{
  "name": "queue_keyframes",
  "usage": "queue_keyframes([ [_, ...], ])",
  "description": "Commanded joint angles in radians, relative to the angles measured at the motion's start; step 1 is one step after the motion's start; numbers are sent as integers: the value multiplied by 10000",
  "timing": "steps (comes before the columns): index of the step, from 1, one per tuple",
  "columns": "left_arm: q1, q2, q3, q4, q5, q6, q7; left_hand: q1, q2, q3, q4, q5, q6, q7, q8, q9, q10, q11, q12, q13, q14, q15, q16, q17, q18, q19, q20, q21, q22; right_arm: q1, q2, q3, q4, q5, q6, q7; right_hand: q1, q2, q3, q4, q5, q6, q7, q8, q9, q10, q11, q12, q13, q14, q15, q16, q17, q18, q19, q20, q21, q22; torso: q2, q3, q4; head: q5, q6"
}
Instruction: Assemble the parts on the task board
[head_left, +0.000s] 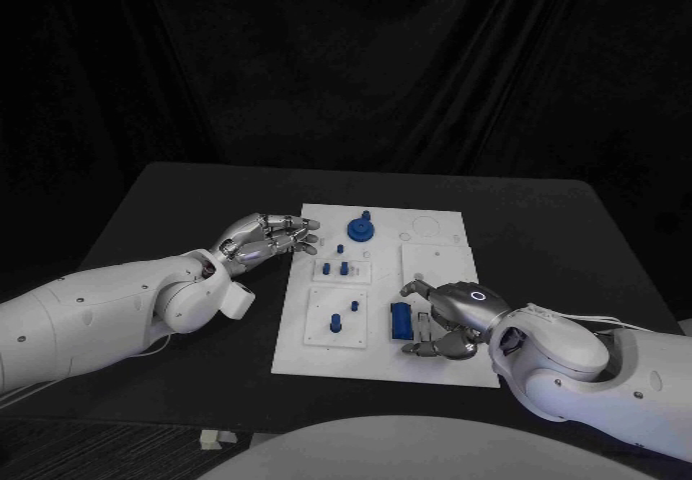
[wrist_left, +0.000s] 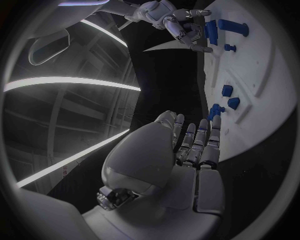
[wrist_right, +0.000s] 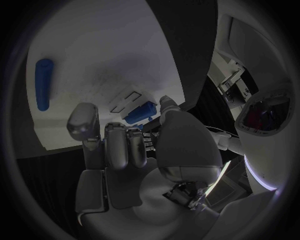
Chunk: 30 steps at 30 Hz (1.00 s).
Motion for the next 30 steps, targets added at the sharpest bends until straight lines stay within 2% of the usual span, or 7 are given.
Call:
queue_keyframes([
  [1, -17, -15, 10, 41, 58, 111, 113, -75, -19, 75, 6, 39, -14, 72, 16, -16, 7, 48, -27, 11, 4, 65, -54, 0, -49, -85, -19, 49, 0, -26, -127, 2, 124, -18, -748, 6, -91, -262, -206, 11, -278, -53, 85, -15, -89, 1076, 21, 53, 2632, 454, 48, -78, 513, 205, 8, 55, -38, 1221, 8, 2, 0, 31, -2],
  [12, -19, -75, 10, 108, 58, 16, 143, -96, -25, 123, 2, 41, 4, 76, 23, -16, 38, 70, -24, 11, 0, 59, -59, -2, -50, -86, -25, 54, 2, 566, -1232, 13, 830, 1425, -1647, 441, -521, -365, -383, 22, -594, 750, -34, 907, -43, 1076, -90, 53, 2632, 525, -50, 17, 648, 157, 130, -33, 234, 1289, 19, 5, -17, 68, -2],
  [15, -19, -78, 10, 111, 58, -36, 177, -99, -31, 131, -1, 41, 10, 74, 26, -15, 44, 72, -23, 11, 4, 58, -57, -1, -50, -85, -26, 55, 3, 1016, -1609, 12, 942, 2661, -1176, 146, -452, 361, 78, -26, -441, 1468, 15, 1278, -48, 1076, -61, 53, 2632, 557, -38, 60, 709, 135, 185, -40, 326, 1312, 21, 9, -20, 56, -2],
  [17, -19, -74, 10, 111, 58, -57, 193, -103, -38, 139, -4, 40, 16, 71, 29, -14, 51, 71, -22, 11, 8, 56, -55, 0, -50, -83, -28, 58, 4, 1260, -1779, 11, 949, 3234, -720, -136, -297, 609, 210, -64, -58, 1868, 30, 1484, -28, 1076, -45, 53, 2632, 582, -23, 101, 767, 122, 221, -28, 397, 1330, 18, 9, -11, 43, -2],
  [20, -18, -61, 10, 119, 58, -97, 220, -105, -42, 145, -6, 40, 19, 71, 30, -14, 55, 69, -22, 11, 11, 54, -54, 0, -49, -81, -29, 59, 5, 1727, -2067, 9, 899, 4185, 375, -806, 214, 931, 373, -197, 1746, 4434, -243, 2446, 340, 1076, -85, 53, 2632, 802, -53, 541, 1423, -41, 606, -50, 1383, 1562, 12, -1, 36, 8, -2],
  [27, -18, -1, 10, 107, 58, -139, 253, -114, -61, 164, -13, 38, 34, 62, 37, -13, 70, 62, -20, 11, 24, 49, -48, 2, -47, -74, -33, 66, 8, 2256, -2325, 2, 613, 5081, 2194, -1959, 46, 1130, 219, -143, 1949, 6330, -629, 1881, 539, 1076, -420, 53, 2632, 864, -345, 715, 1679, -183, 862, -320, 2262, 1751, 22, -24, -1, 31, -2],
  [30, -18, 16, 10, 96, 58, -128, 258, -114, -61, 164, -13, 38, 34, 62, 37, -13, 70, 62, -20, 11, 24, 49, -48, 2, -47, -74, -33, 66, 8, 2300, -2218, -5, 515, 4830, 2359, -2043, 370, 1019, 165, -366, 1217, 6431, -649, 1618, 746, 1076, -449, 53, 2632, 850, -386, 682, 1624, -176, 823, -373, 2239, 1732, 16, -26, 0, 19, -2],
])
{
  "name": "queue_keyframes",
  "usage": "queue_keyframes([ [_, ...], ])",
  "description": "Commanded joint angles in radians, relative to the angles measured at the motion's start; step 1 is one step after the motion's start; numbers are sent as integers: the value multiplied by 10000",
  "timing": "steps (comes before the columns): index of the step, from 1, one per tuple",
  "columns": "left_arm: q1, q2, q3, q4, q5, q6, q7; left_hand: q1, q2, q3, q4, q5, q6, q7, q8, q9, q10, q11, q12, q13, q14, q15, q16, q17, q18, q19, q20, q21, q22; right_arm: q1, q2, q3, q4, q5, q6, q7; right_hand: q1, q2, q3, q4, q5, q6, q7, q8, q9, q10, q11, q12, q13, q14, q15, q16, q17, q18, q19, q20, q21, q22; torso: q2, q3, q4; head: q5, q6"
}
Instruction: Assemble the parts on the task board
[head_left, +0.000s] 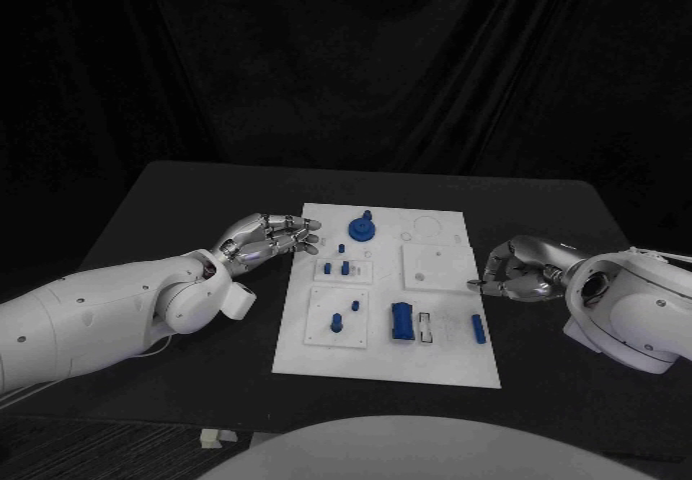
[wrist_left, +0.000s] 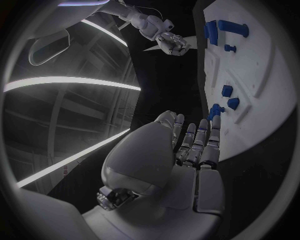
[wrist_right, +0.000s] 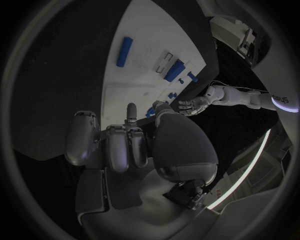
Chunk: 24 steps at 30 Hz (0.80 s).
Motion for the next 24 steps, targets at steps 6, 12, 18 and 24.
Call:
queue_keyframes([
  [6, -11, 40, 9, -3, 58, -21, 227, -81, -32, 73, 11, 40, 44, 56, 41, -13, 52, 24, -19, 13, 35, 44, -44, 3, -47, -29, 3, 72, 10, 20, 280, -8, -208, -150, 1253, -956, 338, -29, -339, -88, -1215, -407, -134, 1026, 1825, 1074, -193, 53, 2630, 854, -129, 43, 1665, -198, 97, -127, 198, 1761, -2, 1, 5, -45, -2],
  [12, -11, 36, 9, -22, 58, -27, 221, -81, -32, 73, 11, 40, 44, 56, 41, -13, 52, 24, -19, 13, 35, 44, -44, 3, -47, -29, 3, 72, 10, 14, 353, -10, -320, -288, 1588, -1259, -144, 168, -519, 107, -1304, -78, -294, 1086, 2292, 1074, -304, 53, 2630, 859, -227, 55, 1677, -235, 160, -228, 440, 1817, -11, 14, -15, -76, -2],
  [18, -11, 64, 8, -39, 58, 10, 177, -83, -34, 83, 9, 41, 46, 55, 41, -13, 55, 23, -20, 13, 37, 43, -43, 3, -47, -28, 2, 74, 11, 10, 441, -10, -469, -324, 1977, -1575, -535, 409, -629, 97, -1242, 417, -360, 325, 2341, 1074, -379, 53, 2630, 847, -289, 15, 1597, -240, 157, -313, 499, 1820, -6, 30, -42, -128, -2],
  [24, -12, 84, 8, -57, 58, 25, 162, -83, -34, 83, 9, 41, 46, 55, 41, -13, 55, 23, -20, 13, 37, 43, -43, 3, -47, -28, 2, 74, 11, -30, 551, -11, -535, -333, 2185, -1698, -615, 474, -677, 85, -1195, 672, -335, -295, 2311, 1074, -357, 53, 2630, 841, -286, -2, 1564, -239, 142, -307, 499, 1813, -26, 15, -7, -199, -2],
])
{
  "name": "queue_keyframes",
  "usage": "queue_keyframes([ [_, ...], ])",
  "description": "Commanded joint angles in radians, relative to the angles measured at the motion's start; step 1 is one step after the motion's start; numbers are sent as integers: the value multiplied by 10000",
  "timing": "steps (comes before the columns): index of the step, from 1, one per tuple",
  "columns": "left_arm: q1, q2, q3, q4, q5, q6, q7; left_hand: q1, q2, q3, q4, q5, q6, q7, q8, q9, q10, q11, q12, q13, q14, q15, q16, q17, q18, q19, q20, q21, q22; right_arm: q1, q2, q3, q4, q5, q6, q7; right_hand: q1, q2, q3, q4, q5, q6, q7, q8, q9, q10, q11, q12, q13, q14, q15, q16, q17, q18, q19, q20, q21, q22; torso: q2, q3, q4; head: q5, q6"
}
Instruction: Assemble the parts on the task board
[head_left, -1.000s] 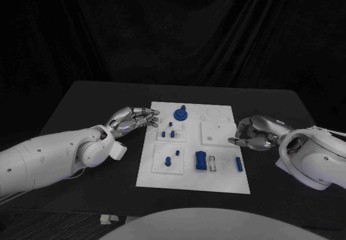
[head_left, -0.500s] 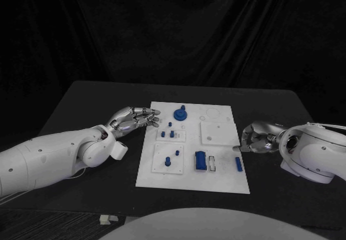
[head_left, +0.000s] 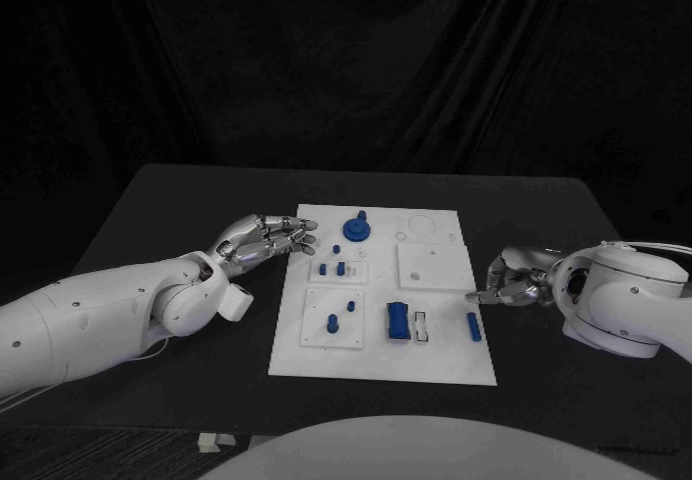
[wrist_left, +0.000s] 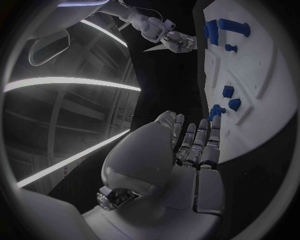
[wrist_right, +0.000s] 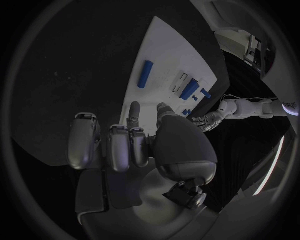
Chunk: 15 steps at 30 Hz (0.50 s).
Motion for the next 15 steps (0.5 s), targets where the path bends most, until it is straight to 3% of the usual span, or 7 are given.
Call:
queue_keyframes([
  [1, -11, 21, 10, 0, 58, 32, 155, -83, -34, 56, -19, 41, 46, 55, 41, -13, 55, 23, -20, 14, 37, 43, -43, 4, -48, -28, 2, 34, 11, -57, 63, 0, -21, -142, 506, -484, -57, 17, -40, -4, 28, 75, 11, -121, -4, 1039, -68, 53, 2632, 828, -45, -7, 1553, -68, 102, -52, -6, 1802, -16, -9, 20, -19, -2],
  [4, -11, 29, 10, -4, 58, 43, 151, -86, -36, 64, -20, 41, 46, 56, 40, -14, 58, 24, -21, 14, 37, 43, -44, 3, -48, -28, 1, 35, 11, -167, 145, 0, -60, -143, 543, -492, 4, 25, -30, -32, 77, 136, 21, -294, 10, 1039, -59, 53, 2632, 824, -37, -16, 1536, -67, 95, -47, -8, 1800, 1, 1, -11, 8, -2],
  [10, -11, 30, 10, -3, 58, 57, 148, -86, -36, 64, -20, 41, 46, 56, 40, -14, 58, 24, -21, 14, 37, 43, -44, 3, -48, -28, 1, 35, 11, -391, 304, 1, -177, -144, 560, -448, 171, 26, 5, -71, 293, 219, 50, -632, 68, 1039, -35, 53, 2632, 810, -18, -54, 1470, -54, 66, -30, -64, 1780, -13, -20, 9, 14, -2],
  [15, -11, 28, 10, -10, 58, 72, 137, -91, -39, 77, -22, 41, 44, 57, 38, -16, 60, 26, -24, 13, 36, 43, -45, 2, -49, -28, 1, 37, 12, -581, 422, 1, -256, -144, 433, -384, 352, 35, 59, -105, 517, 240, 98, -966, 115, 1039, 6, 53, 2632, 799, 15, -87, 1414, -45, 41, -2, -113, 1764, 1, -9, -5, 31, -2],
])
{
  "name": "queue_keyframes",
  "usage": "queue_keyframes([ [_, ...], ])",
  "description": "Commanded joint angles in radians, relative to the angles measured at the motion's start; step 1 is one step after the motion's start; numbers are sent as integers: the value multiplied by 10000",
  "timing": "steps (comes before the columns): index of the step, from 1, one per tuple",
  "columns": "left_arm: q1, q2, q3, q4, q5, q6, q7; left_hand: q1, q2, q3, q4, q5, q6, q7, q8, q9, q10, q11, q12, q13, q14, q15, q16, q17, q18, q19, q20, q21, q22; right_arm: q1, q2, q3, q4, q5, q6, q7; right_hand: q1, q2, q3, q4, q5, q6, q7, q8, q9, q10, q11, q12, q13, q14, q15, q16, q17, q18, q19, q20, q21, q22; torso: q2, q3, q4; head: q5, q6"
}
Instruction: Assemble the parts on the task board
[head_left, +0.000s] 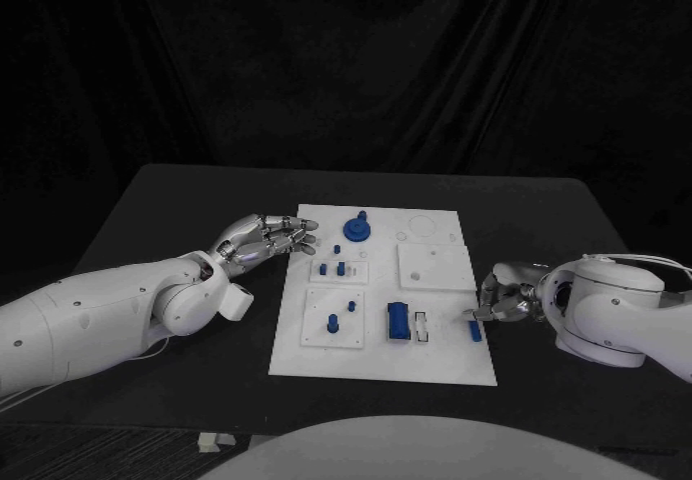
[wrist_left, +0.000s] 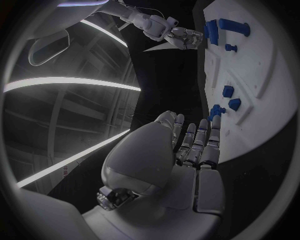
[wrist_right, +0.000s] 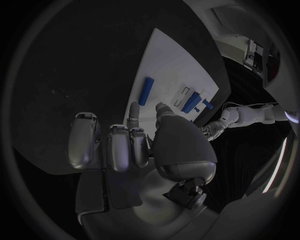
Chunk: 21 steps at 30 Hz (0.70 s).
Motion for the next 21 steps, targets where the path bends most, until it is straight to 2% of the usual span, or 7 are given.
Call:
queue_keyframes([
  [1, -11, 15, 9, 10, 58, 71, 143, -91, -40, 77, -22, 41, 44, 57, 39, -16, 61, 27, -24, 13, 36, 43, -45, 2, -50, -29, 1, 37, 12, -111, 63, 1, -57, -88, 37, -151, 99, 18, 20, -64, 101, 83, 8, -109, 27, 1039, 8, 53, 2633, 797, 17, -43, 1408, -45, 39, -1, -46, 1765, 7, 3, -7, 15, -2],
  [9, -13, 37, 9, 3, 58, 107, 131, -93, -40, 85, -23, 41, 42, 58, 37, -17, 61, 27, -26, 13, 35, 43, -47, 2, -50, -29, 0, 37, 12, -344, 294, 1, -266, -88, 58, -49, 563, 15, 288, -149, 1469, 96, 102, -861, 177, 1039, 90, 53, 2633, 782, 82, -91, 1324, -24, -3, 64, -142, 1736, 21, 11, 3, -7, -2],
  [10, -13, 39, 9, 2, 58, 111, 128, -93, -40, 85, -23, 41, 42, 58, 37, -17, 61, 27, -26, 13, 35, 43, -47, 2, -50, -29, 0, 37, 12, -371, 315, 1, -287, -88, 78, -40, 714, -2, 407, -199, 2004, 81, 118, -1041, 165, 1039, 104, 53, 2633, 779, 92, -99, 1311, -19, -12, 71, -163, 1730, 21, 15, -4, 6, -2],
  [13, -14, 39, 9, 2, 58, 120, 121, -93, -40, 85, -23, 41, 42, 58, 37, -17, 61, 27, -26, 13, 35, 43, -47, 2, -50, -29, 0, 37, 12, -438, 367, 2, -344, -88, 144, -18, 840, -38, 556, -225, 2540, 129, 135, -1256, 152, 1039, 117, 53, 2633, 778, 105, -103, 1302, -21, -10, 88, -154, 1734, 18, 13, -4, 21, -2],
  [15, -14, 37, 9, 3, 58, 125, 118, -95, -40, 92, -24, 41, 40, 60, 36, -18, 61, 28, -28, 12, 33, 43, -48, 1, -51, -30, 0, 37, 12, -480, 394, 2, -373, -88, 183, -1, 975, -140, 851, -227, 3634, 192, 172, -1588, 111, 1039, 147, 53, 2633, 771, 131, -119, 1275, -10, -33, 106, -212, 1718, 16, 10, -4, 23, -2],
  [18, -15, 36, 9, 4, 58, 130, 110, -95, -40, 92, -24, 41, 40, 60, 36, -18, 61, 28, -28, 12, 33, 43, -48, 1, -51, -30, 0, 37, 12, -554, 432, 2, -396, -88, 202, 47, 1014, -267, 1129, -199, 4332, 258, 206, -1874, 73, 1039, 172, 53, 2633, 766, 150, -131, 1253, -2, -49, 130, -254, 1707, 9, 4, -8, 32, -2],
  [21, -16, 35, 9, 3, 58, 137, 104, -95, -40, 92, -24, 41, 40, 60, 36, -18, 61, 28, -28, 12, 33, 43, -48, 1, -51, -30, 0, 37, 12, -590, 464, 2, -404, -88, 206, 103, 1018, -381, 1383, -185, 4777, 327, 235, -2094, 52, 1039, 197, 53, 2633, 766, 172, -132, 1251, 4, -60, 149, -286, 1699, 6, 2, -4, 30, -2],
])
